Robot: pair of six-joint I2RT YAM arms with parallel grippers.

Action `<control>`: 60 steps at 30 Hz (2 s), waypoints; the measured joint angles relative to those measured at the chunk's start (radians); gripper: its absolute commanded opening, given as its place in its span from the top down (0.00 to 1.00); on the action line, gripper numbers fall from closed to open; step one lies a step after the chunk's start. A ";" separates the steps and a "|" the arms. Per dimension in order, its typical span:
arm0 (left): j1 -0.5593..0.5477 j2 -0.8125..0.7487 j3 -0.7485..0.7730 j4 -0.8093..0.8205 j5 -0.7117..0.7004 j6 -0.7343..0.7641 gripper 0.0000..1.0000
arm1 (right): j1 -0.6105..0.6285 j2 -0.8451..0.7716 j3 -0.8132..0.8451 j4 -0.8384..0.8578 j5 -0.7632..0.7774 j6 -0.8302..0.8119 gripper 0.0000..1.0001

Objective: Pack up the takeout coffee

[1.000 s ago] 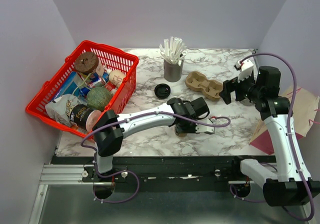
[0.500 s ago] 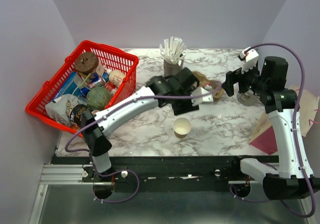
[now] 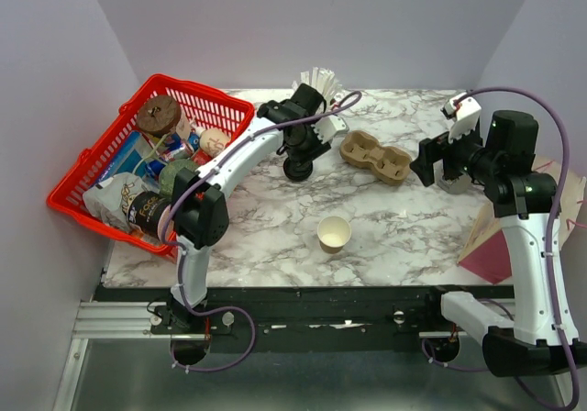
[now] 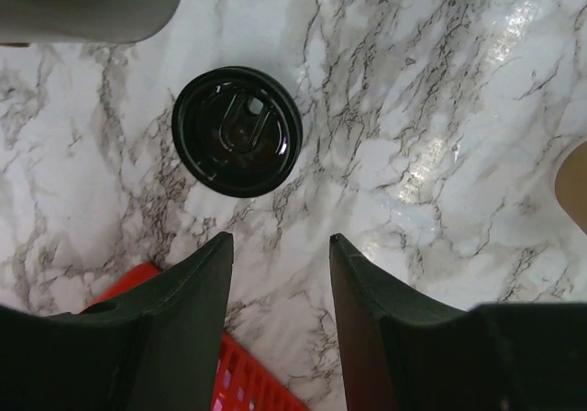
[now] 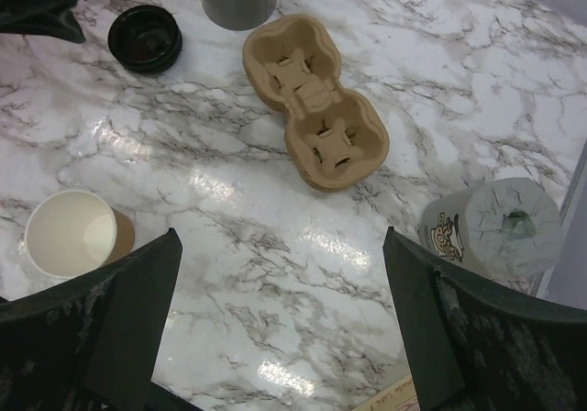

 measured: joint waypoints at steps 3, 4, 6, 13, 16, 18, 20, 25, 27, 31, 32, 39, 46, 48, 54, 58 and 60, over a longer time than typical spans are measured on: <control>-0.007 0.068 0.029 0.001 0.017 0.011 0.48 | 0.000 -0.009 -0.002 -0.002 0.002 0.000 0.00; -0.008 0.084 0.039 0.002 0.019 0.014 0.48 | 0.000 -0.016 -0.006 -0.002 0.003 0.000 0.00; -0.009 0.113 0.058 0.007 0.023 0.019 0.50 | 0.000 -0.032 -0.023 -0.002 0.006 0.000 0.00; -0.009 0.182 0.066 0.032 0.025 0.017 0.54 | 0.000 -0.054 -0.053 -0.003 0.007 -0.001 0.00; -0.008 0.206 0.066 0.043 0.024 0.012 0.56 | 0.000 -0.054 -0.055 -0.003 0.007 -0.002 0.00; -0.009 0.220 0.067 0.050 0.024 0.007 0.57 | 0.000 -0.053 -0.055 -0.003 0.007 -0.003 0.00; -0.009 0.230 0.068 0.056 0.024 0.001 0.58 | 0.000 -0.051 -0.055 -0.003 0.007 -0.004 0.00; -0.008 0.251 0.074 0.066 0.024 -0.011 0.60 | 0.000 -0.042 -0.055 -0.003 0.007 -0.003 0.00; -0.009 0.259 0.078 0.070 0.024 -0.019 0.60 | 0.000 -0.038 -0.055 -0.003 0.007 -0.003 0.00; -0.008 0.272 0.081 0.076 0.025 -0.026 0.62 | 0.000 -0.033 -0.055 -0.003 0.007 -0.004 0.00; -0.008 0.275 0.083 0.075 0.025 -0.027 0.62 | 0.000 -0.033 -0.055 -0.003 0.007 -0.004 0.00; -0.001 0.298 0.092 0.076 0.025 -0.032 0.65 | 0.000 -0.033 -0.058 -0.003 0.007 -0.004 0.00; 0.000 0.309 0.093 0.076 0.024 -0.036 0.70 | 0.000 -0.026 -0.062 -0.002 0.007 -0.004 0.00; 0.000 0.309 0.093 0.076 0.025 -0.037 0.71 | 0.000 -0.025 -0.063 -0.002 0.007 -0.004 0.00; 0.000 0.309 0.093 0.077 0.024 -0.040 0.64 | 0.000 -0.025 -0.071 -0.002 0.007 -0.004 0.00; 0.000 0.309 0.093 0.083 0.023 -0.040 0.64 | 0.000 -0.024 -0.075 -0.001 0.007 -0.004 0.00; 0.000 0.309 0.093 0.084 0.023 -0.040 0.66 | 0.000 -0.024 -0.077 -0.001 0.007 -0.004 0.00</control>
